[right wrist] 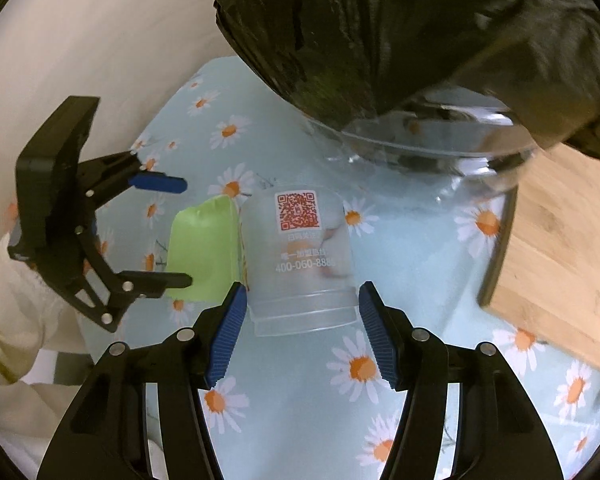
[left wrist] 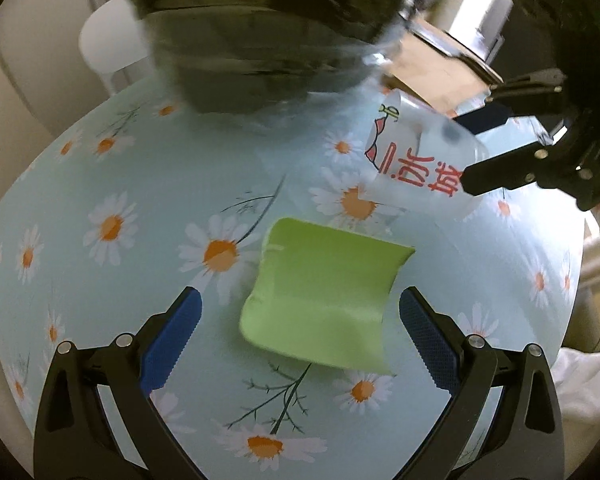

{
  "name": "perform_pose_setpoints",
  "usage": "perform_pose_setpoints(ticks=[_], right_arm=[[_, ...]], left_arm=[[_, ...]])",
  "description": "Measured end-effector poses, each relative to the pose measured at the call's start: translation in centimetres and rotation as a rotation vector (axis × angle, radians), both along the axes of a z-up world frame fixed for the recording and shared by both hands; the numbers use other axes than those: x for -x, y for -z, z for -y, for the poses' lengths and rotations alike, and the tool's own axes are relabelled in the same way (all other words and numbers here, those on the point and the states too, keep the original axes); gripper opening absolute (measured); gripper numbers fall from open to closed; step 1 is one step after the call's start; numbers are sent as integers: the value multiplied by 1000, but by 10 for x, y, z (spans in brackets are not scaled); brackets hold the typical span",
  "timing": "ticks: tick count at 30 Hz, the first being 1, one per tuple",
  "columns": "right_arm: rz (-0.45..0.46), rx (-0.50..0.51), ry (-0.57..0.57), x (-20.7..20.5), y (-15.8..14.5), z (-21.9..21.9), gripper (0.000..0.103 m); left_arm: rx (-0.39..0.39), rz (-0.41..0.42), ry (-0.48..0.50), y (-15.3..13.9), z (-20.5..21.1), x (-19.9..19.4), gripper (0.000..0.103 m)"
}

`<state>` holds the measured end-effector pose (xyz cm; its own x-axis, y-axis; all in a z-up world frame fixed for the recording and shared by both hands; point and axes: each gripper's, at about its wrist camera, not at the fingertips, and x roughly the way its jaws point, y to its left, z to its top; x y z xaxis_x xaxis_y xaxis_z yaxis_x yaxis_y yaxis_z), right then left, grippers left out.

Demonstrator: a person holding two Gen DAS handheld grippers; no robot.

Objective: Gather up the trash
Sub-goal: 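Grasp the green plastic container with left tool while right tool grasps the clear cup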

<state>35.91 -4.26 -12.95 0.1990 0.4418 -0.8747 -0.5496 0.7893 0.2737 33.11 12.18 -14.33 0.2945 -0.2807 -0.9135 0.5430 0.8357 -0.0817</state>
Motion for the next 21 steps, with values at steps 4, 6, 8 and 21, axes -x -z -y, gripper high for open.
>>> perform_pose_setpoints(ticks=[4, 6, 8, 21], right_arm=[[-1, 19, 37, 5, 2, 13, 55], [-3, 23, 53, 7, 4, 18, 55], [-10, 24, 73, 11, 7, 26, 55], [-10, 20, 141, 31, 4, 61, 55]], left_arm=[[-21, -8, 57, 6, 14, -5, 97], [-37, -13, 78, 9, 22, -4, 97], [-50, -27, 97, 13, 29, -8, 97], [-119, -20, 44, 33, 52, -18, 86]])
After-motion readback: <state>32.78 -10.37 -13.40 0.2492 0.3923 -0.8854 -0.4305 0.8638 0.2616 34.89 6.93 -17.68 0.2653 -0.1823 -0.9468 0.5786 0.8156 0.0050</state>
